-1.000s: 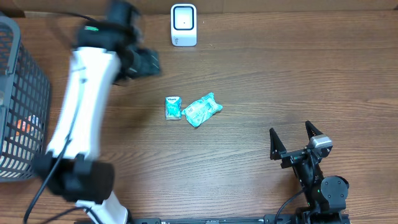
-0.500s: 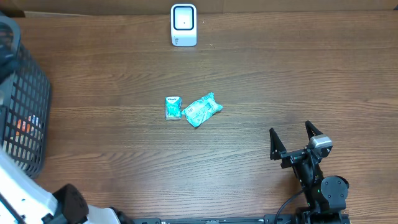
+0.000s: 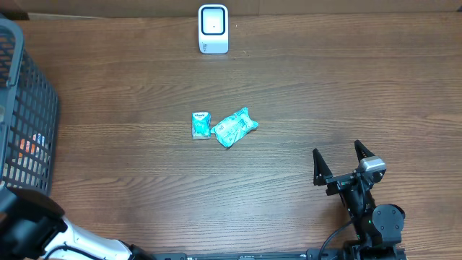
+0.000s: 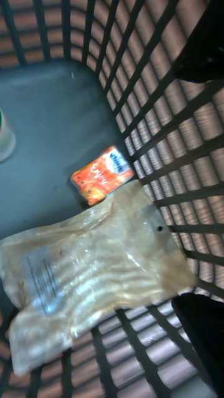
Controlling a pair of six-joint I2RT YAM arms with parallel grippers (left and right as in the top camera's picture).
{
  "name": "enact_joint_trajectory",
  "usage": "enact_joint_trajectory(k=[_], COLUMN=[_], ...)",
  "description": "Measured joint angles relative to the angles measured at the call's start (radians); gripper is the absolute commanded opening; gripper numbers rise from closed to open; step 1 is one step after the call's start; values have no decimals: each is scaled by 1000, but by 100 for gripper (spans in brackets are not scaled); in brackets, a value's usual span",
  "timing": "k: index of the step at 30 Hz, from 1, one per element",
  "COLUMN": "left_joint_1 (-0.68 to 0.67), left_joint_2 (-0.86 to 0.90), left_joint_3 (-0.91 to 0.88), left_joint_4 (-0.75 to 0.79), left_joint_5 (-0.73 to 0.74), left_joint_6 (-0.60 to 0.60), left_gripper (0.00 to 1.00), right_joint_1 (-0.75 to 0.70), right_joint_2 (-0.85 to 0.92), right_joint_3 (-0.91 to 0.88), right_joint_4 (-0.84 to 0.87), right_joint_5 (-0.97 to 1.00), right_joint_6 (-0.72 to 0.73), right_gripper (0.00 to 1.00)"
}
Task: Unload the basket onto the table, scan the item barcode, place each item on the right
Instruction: 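Reach the left gripper into the basket and grasp the orange snack pack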
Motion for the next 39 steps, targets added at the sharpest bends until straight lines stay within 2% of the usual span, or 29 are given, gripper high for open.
enact_joint_trajectory(k=[4,12,24,32,35,36,38,39], left_joint_1=[0,0,0,-1,-1,-1,-1,-1], left_joint_2=[49,104,164,164,164,164,164,164], left_joint_3=[-18,-55,-323,-449,-494,-505,-519,-523], left_joint_4=[43,101,352,503,552,566,587,594], left_joint_5=[10,50,102,135,140,143,151,158], left_joint_6=[50,150,268,295,299,298,301,300], left_gripper=[87,85,82,78,67,59,38,31], right_joint_1=[0,0,0,0,0,0,0,0], right_joint_2=[0,0,0,0,0,0,0,0], right_joint_3=[0,0,0,0,0,0,0,0], right_joint_4=[0,0,0,0,0,0,0,0], right_joint_5=[0,0,0,0,0,0,0,0], right_joint_6=[0,0,0,0,0,0,0,0], right_gripper=[100,100,100,100,100,100,100,100])
